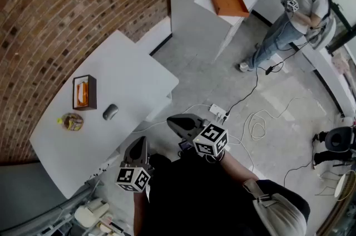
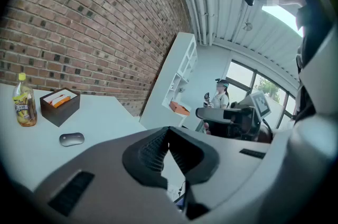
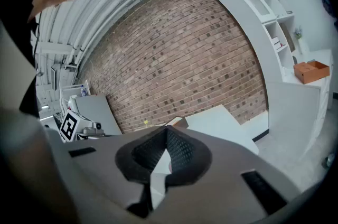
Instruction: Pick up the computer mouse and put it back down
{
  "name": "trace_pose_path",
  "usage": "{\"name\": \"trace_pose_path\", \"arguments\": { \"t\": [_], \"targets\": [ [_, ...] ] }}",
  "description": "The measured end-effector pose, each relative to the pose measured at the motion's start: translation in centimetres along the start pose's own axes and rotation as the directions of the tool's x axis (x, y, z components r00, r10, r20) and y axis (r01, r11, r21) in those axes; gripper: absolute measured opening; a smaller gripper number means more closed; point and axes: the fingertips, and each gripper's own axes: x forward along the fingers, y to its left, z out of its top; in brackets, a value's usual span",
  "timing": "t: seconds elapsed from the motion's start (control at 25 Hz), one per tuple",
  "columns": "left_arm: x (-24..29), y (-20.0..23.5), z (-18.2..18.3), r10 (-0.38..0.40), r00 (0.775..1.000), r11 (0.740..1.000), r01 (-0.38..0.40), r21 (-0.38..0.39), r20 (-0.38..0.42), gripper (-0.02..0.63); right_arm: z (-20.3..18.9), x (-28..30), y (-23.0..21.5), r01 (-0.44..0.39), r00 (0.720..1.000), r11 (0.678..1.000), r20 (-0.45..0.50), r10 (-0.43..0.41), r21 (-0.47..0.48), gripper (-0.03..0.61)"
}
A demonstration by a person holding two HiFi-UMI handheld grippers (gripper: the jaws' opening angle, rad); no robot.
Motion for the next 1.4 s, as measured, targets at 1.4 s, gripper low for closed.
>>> {"name": "trace_pose_path", "arguments": {
  "t": [1.4],
  "targets": [
    [5.2, -2.6, -2.4, 0.002, 0.997, 1.0, 0.0, 0.026, -0.073, 0.015, -1.0, -4.8, -6.9, 0.086, 0.995, 0.992, 0.048, -0.091, 0.095, 0.017]
  ]
}}
